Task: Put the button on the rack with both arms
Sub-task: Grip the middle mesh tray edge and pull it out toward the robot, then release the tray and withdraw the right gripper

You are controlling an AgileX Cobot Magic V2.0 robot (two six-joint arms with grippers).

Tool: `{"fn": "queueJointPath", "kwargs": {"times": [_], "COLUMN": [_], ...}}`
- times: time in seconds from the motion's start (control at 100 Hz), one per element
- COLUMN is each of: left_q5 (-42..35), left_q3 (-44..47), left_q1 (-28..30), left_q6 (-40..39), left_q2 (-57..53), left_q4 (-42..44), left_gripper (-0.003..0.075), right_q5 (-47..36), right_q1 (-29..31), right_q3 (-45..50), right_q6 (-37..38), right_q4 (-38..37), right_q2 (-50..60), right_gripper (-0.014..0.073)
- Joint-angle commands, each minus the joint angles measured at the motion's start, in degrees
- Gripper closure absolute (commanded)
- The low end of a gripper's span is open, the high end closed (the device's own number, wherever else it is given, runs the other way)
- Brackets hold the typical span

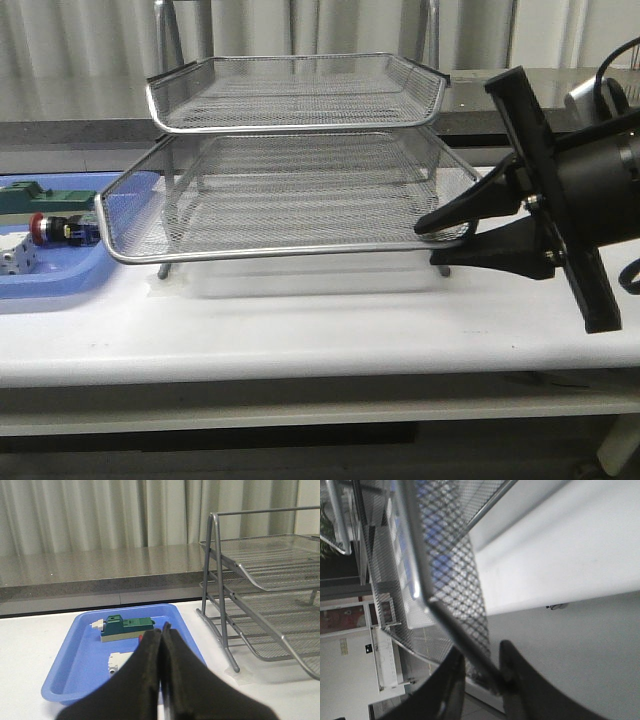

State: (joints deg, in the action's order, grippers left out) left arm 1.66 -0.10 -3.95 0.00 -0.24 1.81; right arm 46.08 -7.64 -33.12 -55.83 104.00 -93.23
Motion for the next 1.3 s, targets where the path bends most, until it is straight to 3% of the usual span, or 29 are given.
{"fn": "queueJointPath", "kwargs": {"times": [0.0, 0.08, 0.28, 0.39, 0.77, 0.97, 1.29], "left_q5": [-4.61, -4.61, -4.61, -4.61, -4.61, -4.61, -4.61], "left_q3": [3.16, 3.16, 3.16, 3.16, 3.16, 3.16, 3.16], "left_q1": [-0.04, -0.04, -0.04, -0.04, -0.04, -0.04, -0.04], "left_q6": [-0.66, -0.66, -0.66, -0.66, -0.66, -0.66, -0.66], "left_q2": [-1.92, -1.92, -1.92, -1.92, -1.92, -1.92, -1.92], "left_q4": [0.04, 0.04, 0.04, 0.04, 0.04, 0.04, 0.04], "left_gripper": [0.0741, 0.0741, 0.0741, 0.0741, 0.0741, 0.0741, 0.0741], "right_q5": [6.22, 7.57, 6.29, 3.43, -2.83, -6.09, 0.45], "right_q1": [-0.25, -0.25, -0.25, -0.25, -0.14, -0.14, -0.14], "right_q3": [-1.02, -1.02, -1.02, -1.02, -1.02, -1.24, -6.97], "right_q6": [-1.93, -3.01, -4.65, -4.03, 15.24, 28.64, 53.95], "right_q4": [1.08, 1.08, 0.29, -3.65, -28.08, -46.01, -86.71], "right_q2": [2.68, 2.82, 6.85, 10.49, 23.46, 32.57, 43.38], "right_gripper": [0.0249, 0.0196, 0.0198, 0.0198, 0.0198, 0.0198, 0.0204]}}
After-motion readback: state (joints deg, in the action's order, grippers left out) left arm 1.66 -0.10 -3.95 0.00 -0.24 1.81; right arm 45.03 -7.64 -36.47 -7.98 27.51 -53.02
